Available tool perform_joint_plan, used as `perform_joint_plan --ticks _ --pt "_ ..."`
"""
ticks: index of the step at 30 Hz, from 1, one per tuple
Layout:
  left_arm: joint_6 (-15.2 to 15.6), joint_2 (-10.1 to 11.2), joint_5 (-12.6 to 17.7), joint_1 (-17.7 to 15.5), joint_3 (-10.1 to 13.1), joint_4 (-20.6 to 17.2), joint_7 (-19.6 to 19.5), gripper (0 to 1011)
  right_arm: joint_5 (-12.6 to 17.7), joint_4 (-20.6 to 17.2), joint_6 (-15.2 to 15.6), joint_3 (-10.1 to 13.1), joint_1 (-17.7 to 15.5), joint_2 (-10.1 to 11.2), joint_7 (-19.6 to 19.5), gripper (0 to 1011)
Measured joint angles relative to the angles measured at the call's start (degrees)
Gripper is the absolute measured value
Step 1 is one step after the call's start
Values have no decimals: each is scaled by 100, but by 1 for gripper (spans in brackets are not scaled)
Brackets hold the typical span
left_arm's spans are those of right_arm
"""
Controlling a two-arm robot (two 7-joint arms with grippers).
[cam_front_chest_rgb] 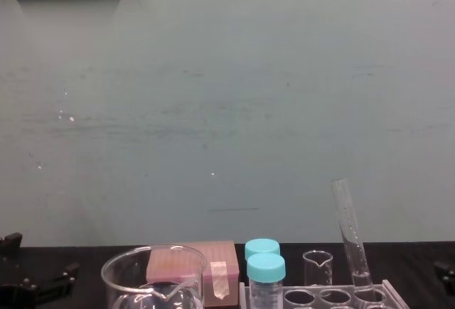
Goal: Hold the test tube with one hand and immerse one end into the beaker, then return it to the test tube rack.
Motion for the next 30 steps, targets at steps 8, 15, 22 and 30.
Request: perform_joint_plan --ticks 8,15,22,30 --pt "0 0 0 0 0 0 0 1000 0 0 0 0 0 0 0 1003" --pt "0 0 0 0 0 0 0 1000 0 0 0 0 0 0 0 1003" --pt "0 0 0 0 0 0 0 1000 0 0 0 0 0 0 0 1003" --pt "0 0 0 0 0 0 0 1000 -3 -5 -1 5 -1 -1 7 1003"
